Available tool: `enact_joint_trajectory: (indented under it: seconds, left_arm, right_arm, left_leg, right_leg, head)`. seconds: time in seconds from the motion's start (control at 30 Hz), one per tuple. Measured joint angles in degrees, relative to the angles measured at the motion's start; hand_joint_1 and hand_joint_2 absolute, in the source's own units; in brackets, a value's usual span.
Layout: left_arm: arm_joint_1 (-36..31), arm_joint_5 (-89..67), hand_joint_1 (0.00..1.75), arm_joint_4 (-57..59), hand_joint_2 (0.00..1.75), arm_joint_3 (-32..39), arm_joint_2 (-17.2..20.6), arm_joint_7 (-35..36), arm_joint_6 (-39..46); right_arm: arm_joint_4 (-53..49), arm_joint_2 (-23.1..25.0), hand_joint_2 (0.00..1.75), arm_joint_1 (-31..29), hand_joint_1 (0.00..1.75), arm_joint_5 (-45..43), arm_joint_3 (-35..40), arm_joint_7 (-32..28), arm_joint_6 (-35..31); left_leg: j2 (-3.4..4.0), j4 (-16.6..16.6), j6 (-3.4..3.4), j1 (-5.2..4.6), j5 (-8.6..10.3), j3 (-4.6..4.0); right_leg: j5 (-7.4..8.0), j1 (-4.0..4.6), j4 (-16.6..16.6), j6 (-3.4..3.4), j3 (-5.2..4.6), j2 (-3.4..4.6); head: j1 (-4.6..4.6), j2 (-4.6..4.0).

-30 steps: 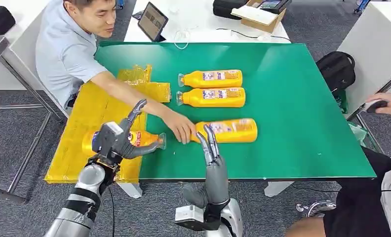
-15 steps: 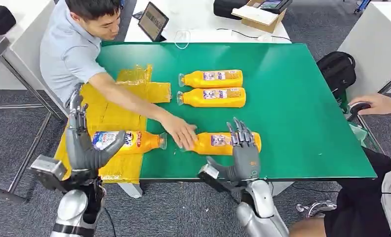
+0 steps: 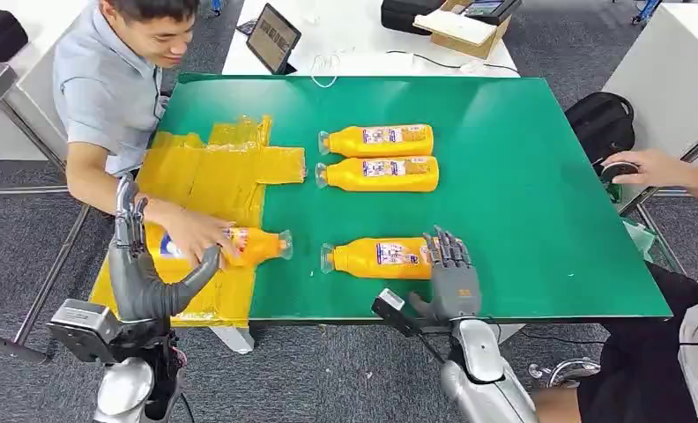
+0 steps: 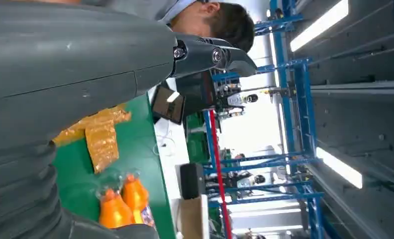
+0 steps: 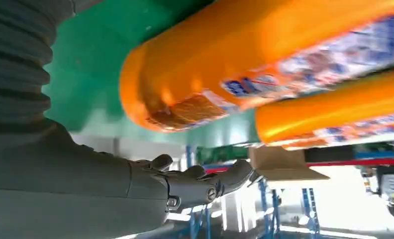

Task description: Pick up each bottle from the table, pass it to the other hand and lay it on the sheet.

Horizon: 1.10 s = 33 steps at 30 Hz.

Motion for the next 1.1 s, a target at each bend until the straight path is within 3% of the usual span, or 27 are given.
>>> enact_joint_trajectory:
  seconds: [0.27,0.63,1.1]
  left_arm:
    - [0.2,-1.3,0.0,1.0,1.75,-2.2,0.0,0.2,-0.1]
    - [-1.2,-0.6,0.0,4.4,1.75,-4.6,0.0,0.5,-1.7]
    - [-4.2,2.2,0.0,8.7,1.75,-5.2,0.0,1.7,-4.5]
  right_arm:
    - [6.9,-2.6,1.75,-4.6,0.0,2.2,-2.5,0.8,-5.1]
    - [17.2,-1.7,1.75,-11.0,0.0,-6.2,-3.4,-9.1,-2.1]
    - [23.4,2.1,1.75,-15.3,0.0,-9.0,-3.0,-13.6,0.6]
  left_leg:
    - [0.02,0.0,0.0,-0.03,0.0,0.0]
    - [0.02,0.0,0.0,0.0,0.01,0.0]
    - [0.01,0.0,0.0,0.0,0.01,0.0]
  right_leg:
    - [0.01,-0.03,0.0,0.01,-0.01,0.02]
    - [0.01,0.01,0.0,0.01,-0.01,0.01]
    - [0.01,0.0,0.0,0.01,-0.01,0.01]
  head:
    - [0.0,0.0]
    - [-0.02,0.0]
    - [-0.02,0.0]
